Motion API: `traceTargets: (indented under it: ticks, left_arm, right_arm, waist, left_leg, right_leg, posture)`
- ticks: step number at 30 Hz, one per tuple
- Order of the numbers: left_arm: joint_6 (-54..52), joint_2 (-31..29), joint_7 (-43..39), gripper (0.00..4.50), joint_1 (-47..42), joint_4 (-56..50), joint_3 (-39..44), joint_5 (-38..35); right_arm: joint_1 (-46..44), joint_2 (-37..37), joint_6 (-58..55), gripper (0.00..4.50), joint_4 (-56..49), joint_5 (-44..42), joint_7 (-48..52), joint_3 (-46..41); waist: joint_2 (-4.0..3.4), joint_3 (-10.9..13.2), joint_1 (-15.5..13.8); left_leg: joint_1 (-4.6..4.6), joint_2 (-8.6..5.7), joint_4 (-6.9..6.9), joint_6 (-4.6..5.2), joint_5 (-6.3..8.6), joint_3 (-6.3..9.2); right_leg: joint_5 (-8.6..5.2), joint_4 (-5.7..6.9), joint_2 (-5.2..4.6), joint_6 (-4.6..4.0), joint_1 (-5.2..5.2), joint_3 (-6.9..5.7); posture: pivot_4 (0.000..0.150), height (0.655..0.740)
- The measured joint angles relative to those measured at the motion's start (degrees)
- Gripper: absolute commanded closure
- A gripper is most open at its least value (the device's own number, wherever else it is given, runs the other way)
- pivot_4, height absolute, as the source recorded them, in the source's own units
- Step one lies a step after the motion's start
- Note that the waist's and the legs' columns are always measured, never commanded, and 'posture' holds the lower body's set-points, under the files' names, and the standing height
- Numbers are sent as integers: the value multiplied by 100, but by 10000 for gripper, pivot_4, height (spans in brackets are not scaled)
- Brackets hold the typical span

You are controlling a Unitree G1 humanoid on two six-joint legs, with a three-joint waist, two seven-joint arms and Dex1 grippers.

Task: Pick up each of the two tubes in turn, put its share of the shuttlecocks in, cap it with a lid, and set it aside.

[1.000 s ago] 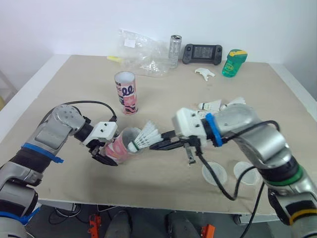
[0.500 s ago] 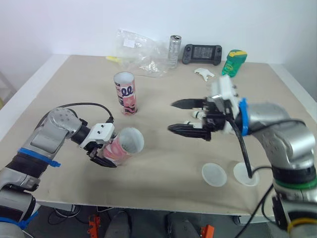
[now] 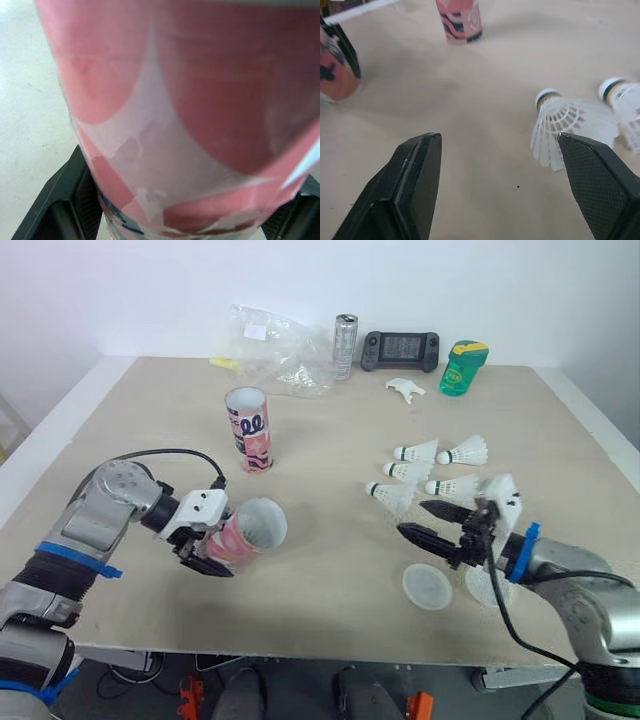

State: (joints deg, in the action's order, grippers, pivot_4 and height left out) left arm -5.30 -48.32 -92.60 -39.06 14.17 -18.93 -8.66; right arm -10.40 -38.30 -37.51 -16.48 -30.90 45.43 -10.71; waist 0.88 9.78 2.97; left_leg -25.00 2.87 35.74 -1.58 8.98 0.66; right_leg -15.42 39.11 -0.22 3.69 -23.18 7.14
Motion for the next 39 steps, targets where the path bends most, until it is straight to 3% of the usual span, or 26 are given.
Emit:
traceTargets:
  ticks: [11, 14, 16, 18, 21, 22, 27, 30, 31, 34, 39]
  left_arm:
    - [-69, 32, 4, 8426, -30, -57, -28, 3]
    - [-146, 31, 16, 8426, -12, -147, -15, 22]
    - [-214, 30, 18, 8426, 7, -201, 7, 25]
    - [-259, 30, 24, 8426, 23, -241, 22, 25]
    - [-367, 18, 44, 8426, 70, -370, 54, 46]
    - [-392, 17, 43, 8426, 78, -397, 64, 60]
    - [-479, 17, 57, 8426, 86, -449, 80, 95]
    - [-496, 17, 62, 8426, 87, -458, 80, 107]
    - [-506, 24, 53, 8426, 76, -461, 78, 129]
    - [-508, 46, 39, 8426, 53, -458, 72, 140]
    - [-509, 64, 2, 8426, 25, -460, 48, 130]
  right_arm:
    - [-1028, 370, 403, 5189, 1347, 832, -207, 880]
    - [-1247, 562, 568, 13680, 1739, 1038, -264, 1074]
    - [-1331, 623, 633, 23360, 1861, 1071, -311, 1070]
    - [-1343, 617, 641, 28547, 1858, 1057, -282, 1047]
    - [-1151, 546, 630, 43449, 1542, 882, -34, 1021]
    - [-1070, 522, 626, 44629, 1395, 823, 52, 1015]
    - [-933, 367, 468, 44629, 422, 323, 370, 934]
    - [-1309, 181, 279, 44629, -282, -76, 623, 922]
    - [-1915, 4, 226, 44629, -750, -319, 891, 998]
    - [-2663, -177, 170, 44629, -1129, -525, 1335, 1249]
    - [-2893, -478, 323, 44629, -1078, -231, 2031, 2010]
  waist:
    - [-2, -1, -21]
    - [-2, -1, -23]
    - [-2, -1, -25]
    - [-2, -1, -25]
    - [-2, -1, -31]
    - [-2, -1, -31]
    - [-3, 0, -27]
    - [-6, 3, -24]
    - [-8, 5, -22]
    - [-4, 4, -33]
    - [5, 1, -45]
  left_leg:
    - [-6, 0, -8, 0, 0, -5]
    - [-10, -1, -6, 0, 0, -6]
    - [-14, -4, -8, 0, 0, -6]
    - [-15, -4, -11, -1, 0, -6]
    - [-16, -7, -23, -1, 1, 1]
    - [-16, -8, -24, -1, 1, 2]
    - [-15, -8, -25, -2, 2, 4]
    - [-14, -8, -21, -2, 2, 2]
    - [-14, -7, -20, -2, 2, 0]
    - [-16, -5, -21, -2, 2, 4]
    - [-19, -11, -24, -6, 4, -3]
  right_leg:
    - [-2, -2, 4, 4, -5, 5]
    - [-2, -3, 3, 6, -6, 7]
    - [-10, -4, 3, 12, -6, 9]
    - [-15, -4, 3, 12, -6, 9]
    - [-19, -4, 3, 25, -6, 8]
    - [-18, -4, 4, 28, -6, 8]
    - [-23, -4, 3, 20, -6, 7]
    - [-20, -4, 1, 17, -7, 9]
    - [-18, -4, 0, 15, -10, 9]
    - [-23, -6, -2, 8, -10, 0]
    - [-33, -9, -17, 6, -12, -2]
  posture:
    - [1500, 7394]
    - [1500, 7394]
    - [1500, 7394]
    - [1500, 7394]
    - [1500, 7394]
    - [1500, 7394]
    - [1500, 7394]
    - [1500, 7394]
    - [1500, 7394]
    - [1500, 7394]
    - [1500, 7394]
